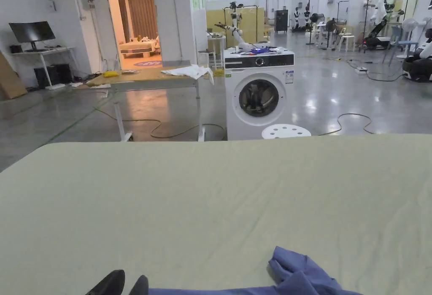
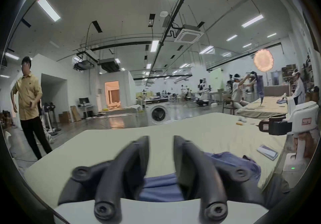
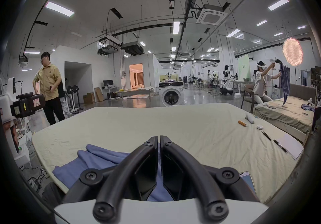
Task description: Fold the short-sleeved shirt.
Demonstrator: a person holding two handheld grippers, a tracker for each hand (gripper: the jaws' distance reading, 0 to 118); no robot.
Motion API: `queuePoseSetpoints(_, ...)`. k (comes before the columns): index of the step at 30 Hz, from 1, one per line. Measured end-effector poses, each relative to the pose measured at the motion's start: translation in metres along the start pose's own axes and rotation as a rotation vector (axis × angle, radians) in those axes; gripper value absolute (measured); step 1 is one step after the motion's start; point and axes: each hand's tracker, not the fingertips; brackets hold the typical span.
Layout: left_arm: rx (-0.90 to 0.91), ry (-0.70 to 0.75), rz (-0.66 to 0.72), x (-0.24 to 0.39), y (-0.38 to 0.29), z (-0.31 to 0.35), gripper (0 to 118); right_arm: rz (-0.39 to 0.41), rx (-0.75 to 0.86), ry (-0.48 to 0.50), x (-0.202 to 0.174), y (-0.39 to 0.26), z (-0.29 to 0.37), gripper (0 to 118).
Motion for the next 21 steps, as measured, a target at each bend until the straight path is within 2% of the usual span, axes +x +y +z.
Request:
queuePoseSetpoints(1,-0.003,0.014,0.008,-0.001,0.001,0.002,7,-0.001,0.004,0.002,-0.001,0.000,0.001,1)
queuePoseSetpoints(2,-0.005,0.026,0.021,-0.003,0.001,0.006,0,0.000,0.008,0.005,-0.002,0.001,0.001,1)
queuePoseSetpoints(13,-0.016,0.047,0.107,-0.014,-0.003,0.009,0,0.069,0.034,0.029,-0.015,0.006,0.005,1)
queuePoseSetpoints(21,-0.032,0.038,0.097,-0.019,-0.007,-0.001,0,0.054,0.025,0.030,-0.014,0.004,0.003,1)
